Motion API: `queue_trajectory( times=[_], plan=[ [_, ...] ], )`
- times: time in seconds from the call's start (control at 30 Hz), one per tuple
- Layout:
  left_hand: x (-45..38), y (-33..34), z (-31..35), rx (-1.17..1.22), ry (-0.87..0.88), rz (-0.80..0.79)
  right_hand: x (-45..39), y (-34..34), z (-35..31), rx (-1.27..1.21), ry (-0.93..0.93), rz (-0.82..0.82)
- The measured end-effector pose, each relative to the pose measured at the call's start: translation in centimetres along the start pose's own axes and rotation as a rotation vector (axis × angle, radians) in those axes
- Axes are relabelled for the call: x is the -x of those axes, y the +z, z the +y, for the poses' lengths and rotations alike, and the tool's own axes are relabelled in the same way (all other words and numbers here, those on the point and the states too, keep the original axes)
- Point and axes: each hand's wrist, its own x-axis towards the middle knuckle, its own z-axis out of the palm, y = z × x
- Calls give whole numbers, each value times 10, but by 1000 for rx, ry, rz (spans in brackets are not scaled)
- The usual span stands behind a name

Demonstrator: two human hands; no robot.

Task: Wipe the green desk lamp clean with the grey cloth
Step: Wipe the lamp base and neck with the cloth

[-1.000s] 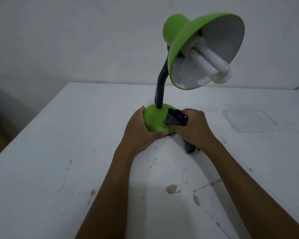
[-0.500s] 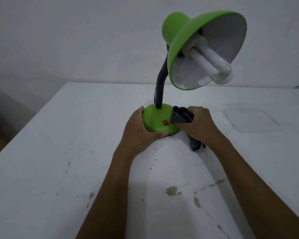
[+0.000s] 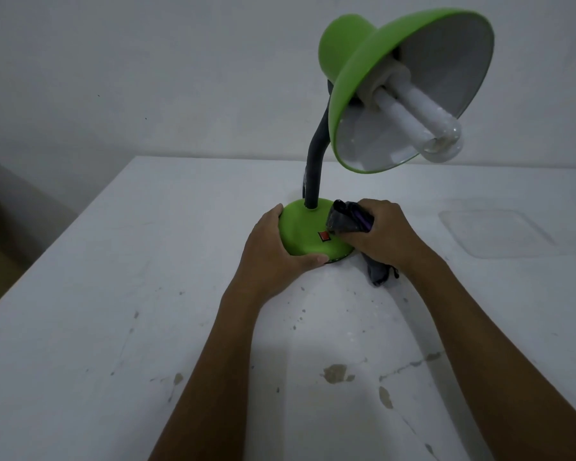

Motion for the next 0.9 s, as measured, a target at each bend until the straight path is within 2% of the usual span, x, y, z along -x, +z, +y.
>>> queue_trajectory(
  times=[0.2,0.43,0.63,0.77,0.9],
  plan=[
    [-2,-1,0,-12,-5,-4,7,-6,2,-133,13,-185],
    [0,1,0,-7,1,0,0,3,-1,-69,23,-109],
    [0,0,-1,-1,-6,-6,-19,14,-12,52,88,-130],
    [-1,-1,-1,1,-14,-19,-24,12,-21,110,28,-270],
    [0,-1,-1,-1,-16,-21,-32,-2,-30,420,10,-334]
  ],
)
